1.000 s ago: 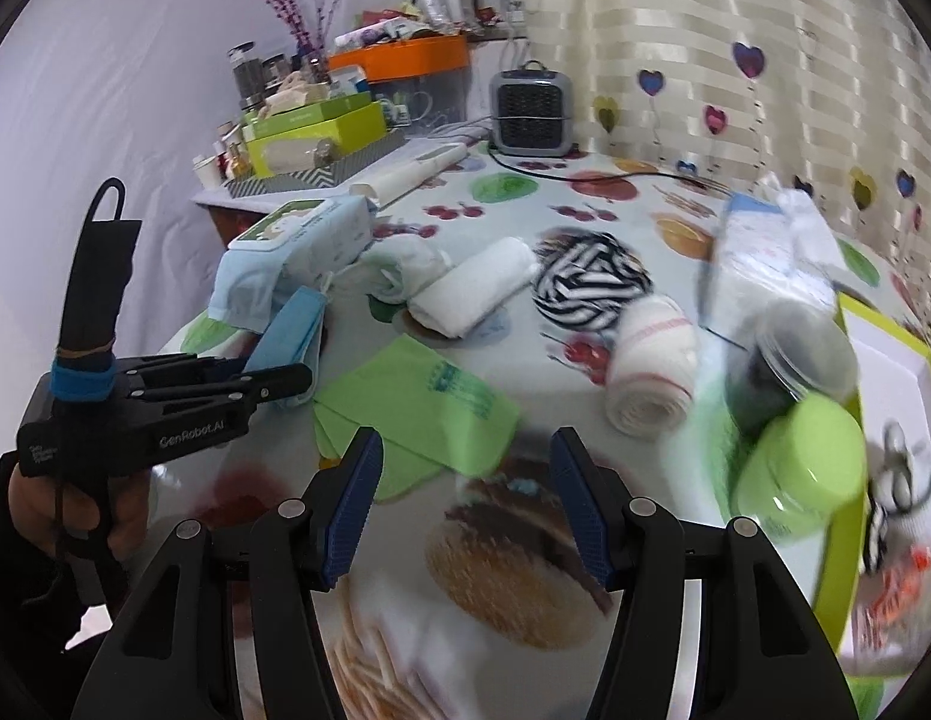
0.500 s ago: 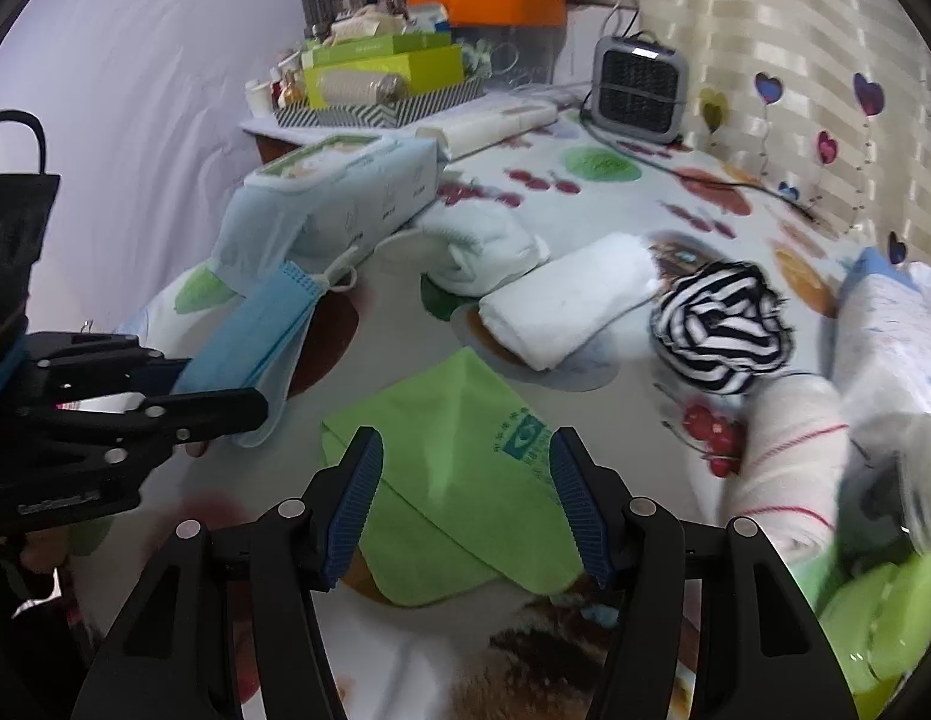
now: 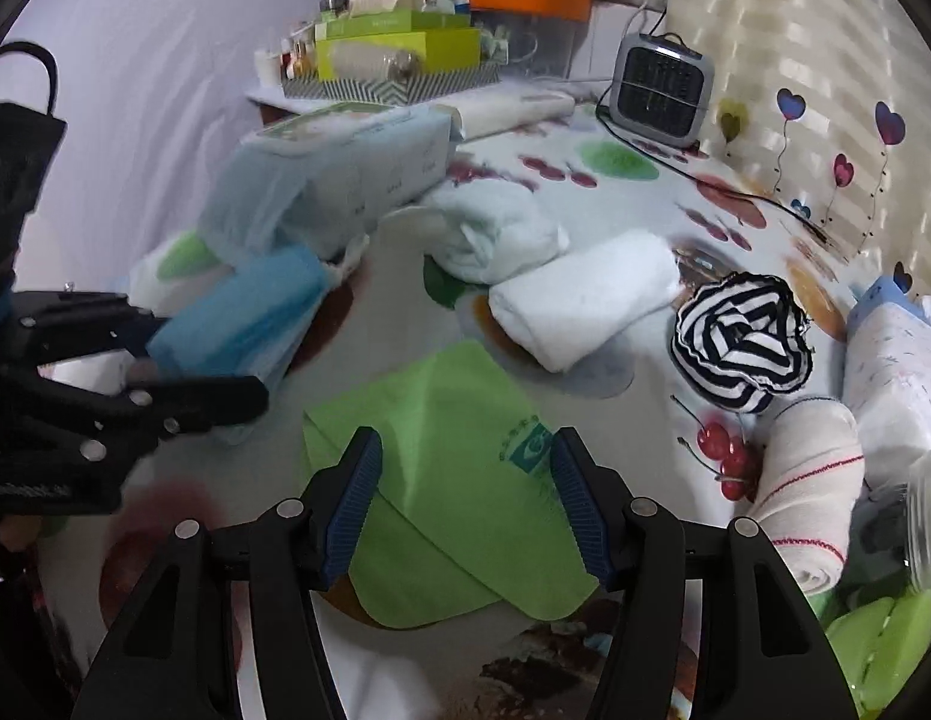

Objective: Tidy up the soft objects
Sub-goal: 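Grasp the green cloth with the right tool while the left tool grasps the blue face mask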

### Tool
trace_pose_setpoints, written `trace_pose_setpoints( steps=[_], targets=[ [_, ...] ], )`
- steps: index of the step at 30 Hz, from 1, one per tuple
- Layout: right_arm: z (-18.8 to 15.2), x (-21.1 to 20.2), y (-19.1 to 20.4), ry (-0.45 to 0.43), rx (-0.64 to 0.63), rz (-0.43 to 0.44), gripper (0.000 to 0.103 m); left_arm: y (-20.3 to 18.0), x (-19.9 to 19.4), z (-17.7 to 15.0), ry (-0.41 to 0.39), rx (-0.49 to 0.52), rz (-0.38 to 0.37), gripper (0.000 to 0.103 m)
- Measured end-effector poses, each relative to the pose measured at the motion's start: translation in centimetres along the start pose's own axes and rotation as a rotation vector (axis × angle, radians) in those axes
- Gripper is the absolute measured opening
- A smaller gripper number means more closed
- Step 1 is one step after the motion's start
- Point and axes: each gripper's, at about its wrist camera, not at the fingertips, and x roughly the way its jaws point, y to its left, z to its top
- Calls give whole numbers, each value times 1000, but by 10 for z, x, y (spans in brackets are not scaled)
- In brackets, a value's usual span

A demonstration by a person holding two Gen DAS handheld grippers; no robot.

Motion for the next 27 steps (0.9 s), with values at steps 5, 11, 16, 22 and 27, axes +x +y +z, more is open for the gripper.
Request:
trace_pose_setpoints(
  steps=[5, 11, 16, 22, 27],
  targets=[
    [-1, 0, 0, 2, -3, 3, 60, -7, 1, -2, -6, 29, 33, 41],
    [0, -1, 2, 20, 32, -17, 45, -12, 0, -4, 3, 39, 13, 23],
    [-4, -7, 1, 13, 50, -11, 9, -14, -2, -6, 6, 33, -8, 19],
    [-14, -22, -2, -24, 99, -7, 8, -18, -13, -7, -17, 29, -41, 18],
    [-19, -45, -6, -80, 142, -4, 8, -26, -24, -4, -54, 45, -58, 18]
  ],
)
